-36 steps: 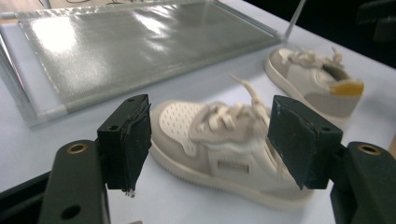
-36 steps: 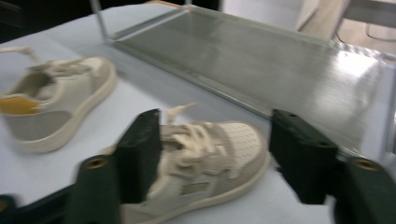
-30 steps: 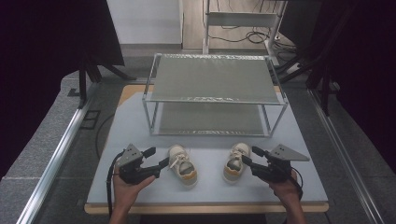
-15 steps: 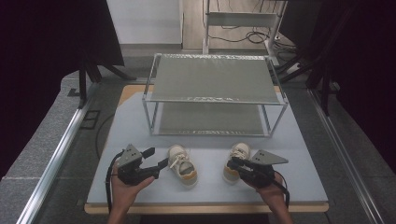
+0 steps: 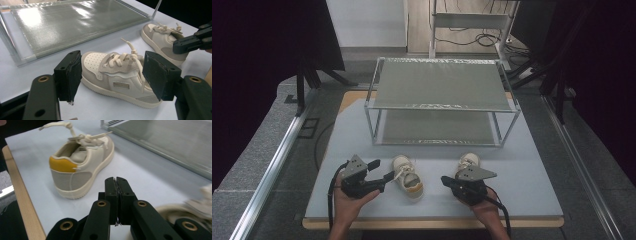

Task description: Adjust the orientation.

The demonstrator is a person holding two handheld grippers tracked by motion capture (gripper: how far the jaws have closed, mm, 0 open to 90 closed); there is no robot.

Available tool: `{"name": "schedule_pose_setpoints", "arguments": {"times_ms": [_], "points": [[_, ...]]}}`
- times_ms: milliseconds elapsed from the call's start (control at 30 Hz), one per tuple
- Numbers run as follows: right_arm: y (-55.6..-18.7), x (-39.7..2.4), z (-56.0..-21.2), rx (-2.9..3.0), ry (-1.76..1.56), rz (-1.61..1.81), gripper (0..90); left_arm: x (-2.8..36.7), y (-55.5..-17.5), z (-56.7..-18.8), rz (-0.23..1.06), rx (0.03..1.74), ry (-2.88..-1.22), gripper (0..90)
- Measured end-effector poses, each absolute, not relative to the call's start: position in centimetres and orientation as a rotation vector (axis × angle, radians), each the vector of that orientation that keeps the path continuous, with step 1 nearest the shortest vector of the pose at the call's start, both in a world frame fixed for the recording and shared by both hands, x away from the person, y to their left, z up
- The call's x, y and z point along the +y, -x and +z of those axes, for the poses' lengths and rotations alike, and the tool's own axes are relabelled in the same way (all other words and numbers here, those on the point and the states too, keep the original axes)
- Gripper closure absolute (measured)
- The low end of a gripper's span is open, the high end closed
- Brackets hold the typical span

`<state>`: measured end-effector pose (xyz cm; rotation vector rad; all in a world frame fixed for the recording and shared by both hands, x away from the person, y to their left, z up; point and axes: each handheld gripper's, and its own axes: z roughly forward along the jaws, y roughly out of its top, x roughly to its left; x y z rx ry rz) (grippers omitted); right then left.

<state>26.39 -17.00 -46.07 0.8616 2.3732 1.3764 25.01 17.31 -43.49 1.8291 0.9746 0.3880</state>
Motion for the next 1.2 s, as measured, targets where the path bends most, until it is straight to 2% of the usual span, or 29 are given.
{"name": "schedule_pose_setpoints", "arguments": {"times_ms": [400,1200], "points": [[-25.8,-13.3,-47.3,2.456,-0.769,1.306,88.3,17.5,-25.0,-43.4,0.387,0.977,-1.831,32.2],[-24.6,-9.8,-47.7,2.496,-0.674,1.244,89.1,18.3,-24.8,-43.1,0.393,0.988,-1.822,32.2]]}}
